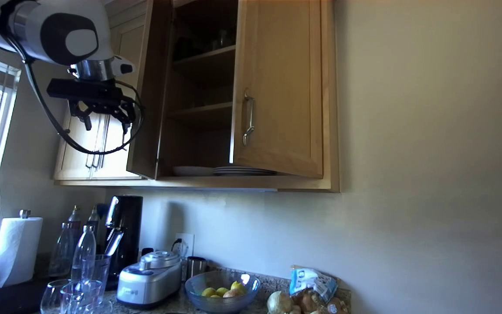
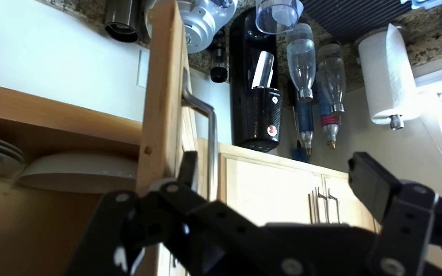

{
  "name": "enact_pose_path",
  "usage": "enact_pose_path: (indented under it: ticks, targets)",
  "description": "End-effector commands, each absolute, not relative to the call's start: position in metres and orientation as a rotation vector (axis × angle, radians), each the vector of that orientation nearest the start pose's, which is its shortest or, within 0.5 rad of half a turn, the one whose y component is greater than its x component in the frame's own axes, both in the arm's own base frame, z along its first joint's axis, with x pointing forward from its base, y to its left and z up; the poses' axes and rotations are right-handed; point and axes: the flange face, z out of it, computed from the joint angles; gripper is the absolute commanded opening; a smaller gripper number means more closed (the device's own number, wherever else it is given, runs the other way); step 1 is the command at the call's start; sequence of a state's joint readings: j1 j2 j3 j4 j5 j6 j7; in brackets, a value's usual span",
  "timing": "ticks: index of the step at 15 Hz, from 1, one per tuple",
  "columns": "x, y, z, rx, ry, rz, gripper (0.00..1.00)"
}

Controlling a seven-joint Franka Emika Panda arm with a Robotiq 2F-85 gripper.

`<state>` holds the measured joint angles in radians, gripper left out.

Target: Open the top cupboard doors

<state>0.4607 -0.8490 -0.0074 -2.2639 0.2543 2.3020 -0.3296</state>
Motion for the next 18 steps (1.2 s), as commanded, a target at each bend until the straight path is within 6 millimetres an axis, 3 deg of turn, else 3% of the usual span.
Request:
enact_pose_path:
  ticks: [1,5,9,14,18]
  targets:
    - [0.255,0.140,0.756,-2.379,-0.815,-1.184,1.00]
    - [0.234,0.147,0.755,-2.425,-0.654,-1.184,1.00]
    - [0.235,0.141,0.732,-2.566,-0.405,-1.140,1.00]
    - [0.244,0.104,0.707,-2.705,-0.071,-1.089,1.00]
    - [0.251,0.071,0.708,-2.729,0.112,-1.111,1.00]
